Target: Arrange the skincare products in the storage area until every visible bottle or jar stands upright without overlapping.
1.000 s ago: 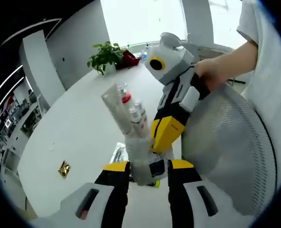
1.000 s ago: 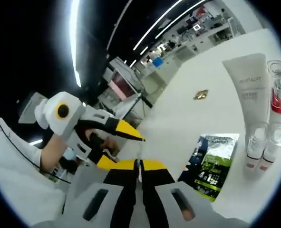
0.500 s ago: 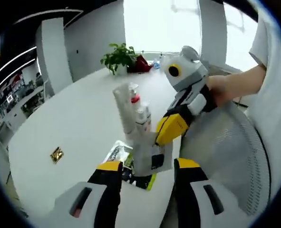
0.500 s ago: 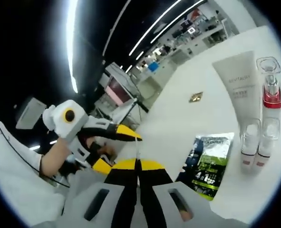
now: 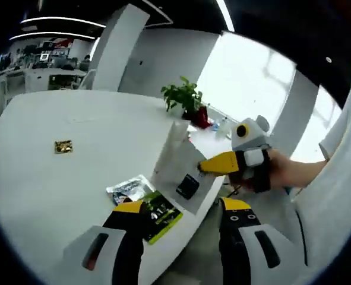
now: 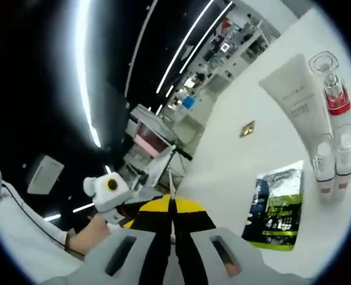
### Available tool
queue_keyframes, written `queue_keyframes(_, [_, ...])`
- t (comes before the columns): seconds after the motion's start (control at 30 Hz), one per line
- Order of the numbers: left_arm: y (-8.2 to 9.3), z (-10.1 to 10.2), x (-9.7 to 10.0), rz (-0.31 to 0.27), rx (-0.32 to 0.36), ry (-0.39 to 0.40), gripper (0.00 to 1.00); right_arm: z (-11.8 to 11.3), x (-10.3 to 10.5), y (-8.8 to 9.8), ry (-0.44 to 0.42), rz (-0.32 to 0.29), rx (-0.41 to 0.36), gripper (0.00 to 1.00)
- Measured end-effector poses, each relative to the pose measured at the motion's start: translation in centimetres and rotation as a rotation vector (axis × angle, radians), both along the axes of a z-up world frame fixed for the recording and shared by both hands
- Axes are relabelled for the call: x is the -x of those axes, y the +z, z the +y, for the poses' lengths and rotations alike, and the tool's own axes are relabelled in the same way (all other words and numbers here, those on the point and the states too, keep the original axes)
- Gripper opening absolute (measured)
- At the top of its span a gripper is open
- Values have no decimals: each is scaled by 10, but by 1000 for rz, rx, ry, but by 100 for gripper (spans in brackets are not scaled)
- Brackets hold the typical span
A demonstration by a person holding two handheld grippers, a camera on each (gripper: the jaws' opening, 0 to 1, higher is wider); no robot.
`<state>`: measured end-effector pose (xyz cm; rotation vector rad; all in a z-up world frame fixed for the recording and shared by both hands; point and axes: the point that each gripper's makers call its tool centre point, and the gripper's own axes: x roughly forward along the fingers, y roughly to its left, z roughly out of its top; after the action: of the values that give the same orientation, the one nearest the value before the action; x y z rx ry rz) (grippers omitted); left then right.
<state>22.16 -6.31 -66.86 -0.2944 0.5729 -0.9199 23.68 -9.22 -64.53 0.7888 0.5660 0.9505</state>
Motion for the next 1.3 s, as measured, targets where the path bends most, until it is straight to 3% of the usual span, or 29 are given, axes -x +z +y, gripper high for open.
queue_keyframes(0.13, [3, 5, 0, 81, 136, 53, 39, 3, -5, 5, -48, 41, -82, 1])
queue_keyframes(0.33, [13, 14, -5, 162, 336, 154, 29, 9, -1, 1, -73, 81, -119, 1])
queue_keyframes(0.43, [7, 14, -2, 218, 361, 167, 19, 11, 0, 0, -86, 104, -146, 1])
queue_keyframes(0.57, [0, 13, 1, 245, 374, 179, 11, 14, 1, 0, -102, 120, -165, 1])
queue_keyframes(0.7, [2, 17, 0, 263, 416, 206, 5, 12, 0, -4, -117, 123, -144, 1])
queue_keyframes(0.77, [12, 18, 0, 293, 496, 205, 2, 11, -1, -7, -117, 111, -107, 2])
queue_keyframes(0.8, [13, 20, -1, 300, 501, 210, 2, 11, 1, -8, -105, 98, -90, 4])
queue_keyframes(0.93, [16, 23, 2, 301, 487, 203, 1, 13, 6, -16, -42, 33, 51, 11])
queue_keyframes(1.17, [22, 24, 16, 356, 499, 147, 1, 13, 3, 0, 80, -100, 145, 19])
queue_keyframes(1.3, [20, 26, 24, 385, 498, 113, 1, 15, -1, 5, 130, -125, 167, 19])
